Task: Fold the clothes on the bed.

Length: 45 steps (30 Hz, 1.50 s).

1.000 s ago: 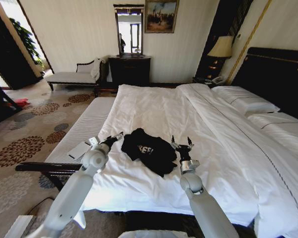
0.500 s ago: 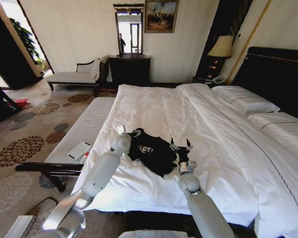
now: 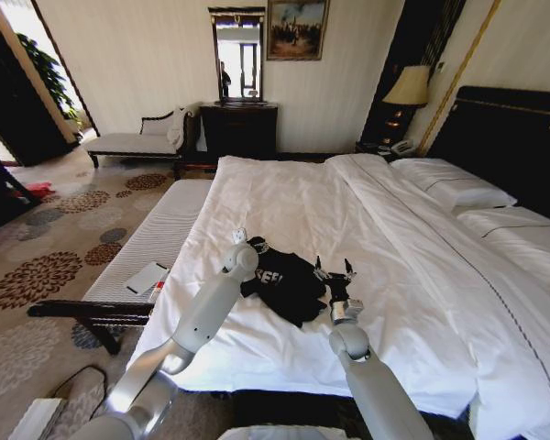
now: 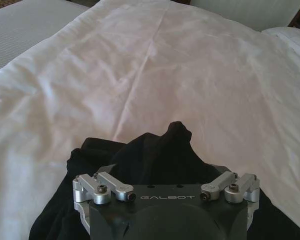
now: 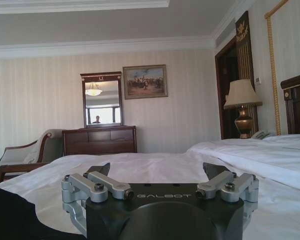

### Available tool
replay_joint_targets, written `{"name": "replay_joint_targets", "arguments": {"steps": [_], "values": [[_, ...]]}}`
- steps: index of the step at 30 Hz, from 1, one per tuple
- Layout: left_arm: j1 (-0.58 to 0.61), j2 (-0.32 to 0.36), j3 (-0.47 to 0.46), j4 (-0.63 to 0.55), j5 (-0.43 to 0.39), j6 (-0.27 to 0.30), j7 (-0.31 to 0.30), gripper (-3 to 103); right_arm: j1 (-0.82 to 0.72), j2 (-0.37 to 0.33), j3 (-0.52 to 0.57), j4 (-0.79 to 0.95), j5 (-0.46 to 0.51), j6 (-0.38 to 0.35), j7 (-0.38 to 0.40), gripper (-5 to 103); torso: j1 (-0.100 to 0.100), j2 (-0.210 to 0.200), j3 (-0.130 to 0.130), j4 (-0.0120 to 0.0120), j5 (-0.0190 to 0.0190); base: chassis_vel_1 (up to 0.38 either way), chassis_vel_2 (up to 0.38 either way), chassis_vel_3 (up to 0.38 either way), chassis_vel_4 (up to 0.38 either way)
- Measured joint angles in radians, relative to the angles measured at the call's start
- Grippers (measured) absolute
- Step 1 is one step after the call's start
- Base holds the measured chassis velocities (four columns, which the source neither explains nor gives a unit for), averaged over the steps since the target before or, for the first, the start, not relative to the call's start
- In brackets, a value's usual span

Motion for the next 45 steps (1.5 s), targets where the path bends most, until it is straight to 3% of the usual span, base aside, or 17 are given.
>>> {"name": "replay_joint_targets", "arguments": {"steps": [2, 4, 7, 12, 16, 20, 25, 32, 34, 38, 45], "values": [[-0.006, -0.004, -0.007, 0.006, -0.011, -0.001, -0.009, 88, -0.004, 0.0, 0.0, 0.001, -0.004, 0.0, 0.0, 100, 0.0, 0.0, 0.0, -0.0001, 0.0, 0.0, 0.0, 0.0, 0.0], [-0.008, -0.005, -0.01, 0.009, -0.014, -0.001, -0.01, 88, -0.006, 0.0, 0.0, 0.001, -0.005, 0.0, 0.0, 100, 0.0, 0.0, 0.0, -0.0001, 0.0, 0.0, 0.0, 0.0, 0.0], [-0.015, -0.007, -0.02, 0.017, -0.016, -0.01, -0.007, 72, -0.011, 0.0, 0.001, 0.004, -0.009, 0.0, 0.0, 100, 0.0, 0.0, 0.0, -0.0001, 0.0, 0.0, 0.0, 0.0, 0.0], [-0.018, -0.007, -0.025, 0.017, -0.016, -0.016, -0.003, 60, -0.011, 0.0, 0.002, 0.004, -0.011, 0.0, 0.001, 100, 0.0, 0.0, 0.0, -0.0002, 0.0, 0.0, 0.0, 0.0, 0.0], [-0.019, 0.0, -0.028, 0.016, -0.016, -0.018, 0.003, 39, -0.011, 0.001, 0.003, 0.003, -0.014, 0.0, 0.002, 100, 0.0, 0.0, 0.0, -0.0002, 0.0, 0.0, 0.0, 0.0, 0.0], [-0.018, 0.005, -0.03, 0.014, -0.014, -0.023, 0.014, 28, -0.011, 0.005, 0.002, -0.003, -0.019, 0.0, 0.003, 100, 0.0, 0.0, 0.0, -0.0001, 0.0, 0.0, 0.0, 0.0, 0.0], [-0.007, 0.008, -0.047, 0.003, -0.007, -0.028, 0.023, 7, -0.01, 0.007, 0.0, -0.01, -0.021, 0.0, 0.007, 100, 0.0, 0.0, 0.0, -0.0003, -0.0001, 0.0, 0.0, 0.0, 0.0], [0.012, 0.047, -0.06, -0.035, -0.006, -0.028, 0.032, 1, 0.0, 0.001, -0.016, -0.012, 0.005, -0.039, 0.051, 100, 0.0, 0.0, 0.0, -0.0003, -0.0001, 0.0, 0.0, 0.0, 0.0], [0.034, 0.109, -0.067, -0.086, -0.004, -0.025, 0.049, 1, 0.016, -0.006, -0.047, -0.005, 0.061, -0.083, 0.084, 100, 0.0, 0.0, 0.0, -0.0003, -0.0002, 0.0, 0.0, 0.0, 0.0], [0.059, 0.169, -0.077, -0.121, -0.012, -0.015, 0.059, 1, 0.04, -0.017, -0.079, -0.002, 0.121, -0.109, 0.088, 100, 0.0, 0.0, 0.0, 0.0007, -0.0001, 0.0, 0.0, 0.0, 0.0], [0.062, 0.175, -0.078, -0.125, -0.014, -0.014, 0.06, 1, 0.043, -0.019, -0.083, -0.002, 0.131, -0.112, 0.088, 100, 0.0, 0.0, 0.0, -0.0006, 0.0, 0.0, 0.0, 0.0, 0.0]]}}
